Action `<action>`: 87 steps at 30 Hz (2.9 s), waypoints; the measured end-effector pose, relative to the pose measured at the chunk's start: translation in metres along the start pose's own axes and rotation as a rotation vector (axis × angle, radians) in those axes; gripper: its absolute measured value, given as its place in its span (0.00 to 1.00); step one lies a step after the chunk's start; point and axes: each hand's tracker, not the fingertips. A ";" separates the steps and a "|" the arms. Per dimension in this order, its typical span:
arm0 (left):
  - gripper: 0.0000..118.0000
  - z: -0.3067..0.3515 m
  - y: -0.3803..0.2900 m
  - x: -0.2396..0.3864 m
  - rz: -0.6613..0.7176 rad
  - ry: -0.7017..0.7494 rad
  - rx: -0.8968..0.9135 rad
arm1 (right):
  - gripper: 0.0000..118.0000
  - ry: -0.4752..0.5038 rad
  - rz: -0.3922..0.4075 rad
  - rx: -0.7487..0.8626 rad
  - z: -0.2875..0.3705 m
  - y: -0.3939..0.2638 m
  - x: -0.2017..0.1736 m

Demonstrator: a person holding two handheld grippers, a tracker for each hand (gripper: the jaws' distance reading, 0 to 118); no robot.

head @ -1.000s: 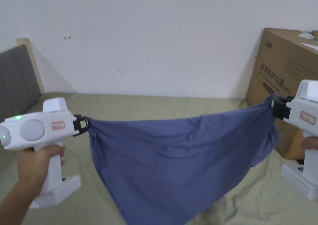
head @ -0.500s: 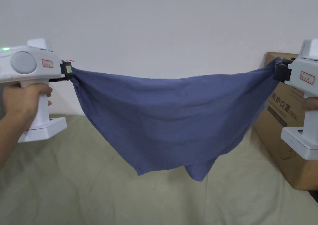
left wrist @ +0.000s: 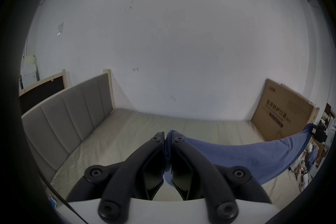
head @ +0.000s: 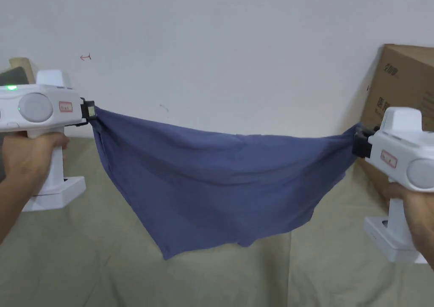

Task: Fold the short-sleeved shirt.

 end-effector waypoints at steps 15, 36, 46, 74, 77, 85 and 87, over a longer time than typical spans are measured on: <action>0.03 0.050 -0.242 -0.046 0.070 -0.004 -0.332 | 0.05 0.019 -0.142 -0.374 0.067 -0.237 0.000; 0.03 0.224 -0.408 -0.104 0.112 0.054 -0.532 | 0.05 -0.061 -0.251 -0.654 0.249 -0.337 -0.001; 0.03 0.223 -0.445 -0.102 0.112 0.091 -0.642 | 0.05 -0.081 -0.242 -0.764 0.251 -0.379 -0.003; 0.00 0.324 -0.246 0.014 0.027 -0.069 0.199 | 0.00 -0.142 0.070 0.185 0.331 -0.110 -0.081; 0.00 0.331 -0.250 0.016 0.013 -0.080 0.198 | 0.00 -0.105 0.077 0.182 0.331 -0.112 -0.080; 0.00 0.316 -0.268 -0.009 0.034 -0.069 0.026 | 0.00 -0.087 0.074 0.155 0.327 -0.117 -0.080; 0.00 0.306 -0.279 -0.027 0.098 -0.082 -0.060 | 0.00 -0.082 0.076 0.150 0.325 -0.119 -0.079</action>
